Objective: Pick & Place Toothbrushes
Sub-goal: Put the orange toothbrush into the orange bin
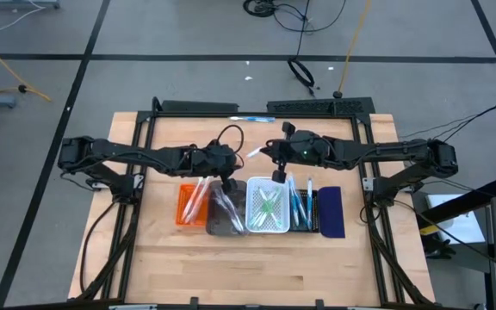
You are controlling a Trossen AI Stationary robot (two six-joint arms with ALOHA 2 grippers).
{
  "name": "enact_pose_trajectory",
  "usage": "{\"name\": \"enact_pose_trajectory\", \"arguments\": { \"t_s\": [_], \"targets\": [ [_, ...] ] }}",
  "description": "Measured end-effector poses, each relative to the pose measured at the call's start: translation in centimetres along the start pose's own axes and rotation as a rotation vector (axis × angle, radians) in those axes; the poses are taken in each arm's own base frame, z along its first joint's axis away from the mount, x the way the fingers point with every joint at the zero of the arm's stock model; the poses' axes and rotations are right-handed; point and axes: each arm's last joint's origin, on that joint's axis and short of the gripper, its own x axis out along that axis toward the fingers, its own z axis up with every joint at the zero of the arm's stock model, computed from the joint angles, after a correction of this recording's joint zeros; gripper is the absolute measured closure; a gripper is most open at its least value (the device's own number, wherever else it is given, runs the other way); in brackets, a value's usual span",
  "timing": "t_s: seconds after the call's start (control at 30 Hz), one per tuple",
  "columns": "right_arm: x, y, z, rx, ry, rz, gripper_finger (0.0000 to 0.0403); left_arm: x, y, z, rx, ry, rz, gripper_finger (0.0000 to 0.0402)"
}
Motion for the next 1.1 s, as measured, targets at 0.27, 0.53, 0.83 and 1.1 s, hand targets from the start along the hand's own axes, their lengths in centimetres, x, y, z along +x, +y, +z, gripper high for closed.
{"name": "enact_pose_trajectory", "arguments": {
  "t_s": [0.27,0.53,0.83,1.1],
  "targets": [
    [0.0,0.1,-0.8,0.0,0.081,0.015,0.0387,-0.5,-0.6,-1.3,-0.038,0.121,0.006,0.0397],
    [-0.1,0.2,-1.3,-0.005,0.136,0.025,0.0361,-4.3,-0.9,-2.3,-0.115,0.187,0.141,0.0397],
    [-0.2,0.4,-2.1,-0.02,0.219,0.04,0.0353,-7.3,-3.8,-7.5,-0.294,0.189,0.149,0.0397],
    [-0.2,0.3,-2.3,-0.022,0.231,0.041,0.0353,-8.3,-7.0,-13.1,-0.54,0.039,0.119,0.0397]
  ]
}}
